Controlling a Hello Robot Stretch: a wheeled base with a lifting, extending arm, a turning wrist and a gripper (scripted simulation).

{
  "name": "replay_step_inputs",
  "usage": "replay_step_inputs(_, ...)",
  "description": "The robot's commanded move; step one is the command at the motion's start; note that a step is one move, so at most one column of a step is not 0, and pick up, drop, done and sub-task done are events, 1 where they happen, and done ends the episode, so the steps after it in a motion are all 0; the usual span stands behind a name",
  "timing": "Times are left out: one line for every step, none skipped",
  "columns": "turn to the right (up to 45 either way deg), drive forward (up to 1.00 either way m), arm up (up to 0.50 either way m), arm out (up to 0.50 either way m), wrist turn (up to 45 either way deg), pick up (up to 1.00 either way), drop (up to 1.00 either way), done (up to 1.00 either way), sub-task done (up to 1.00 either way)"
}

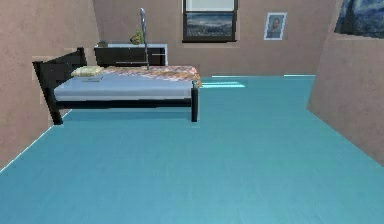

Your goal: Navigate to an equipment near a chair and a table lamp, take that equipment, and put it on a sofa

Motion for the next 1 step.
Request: replay_step_inputs(0.0,0.00,0.12,0.00,0.0,0.00,0.00,0.00,0.00)
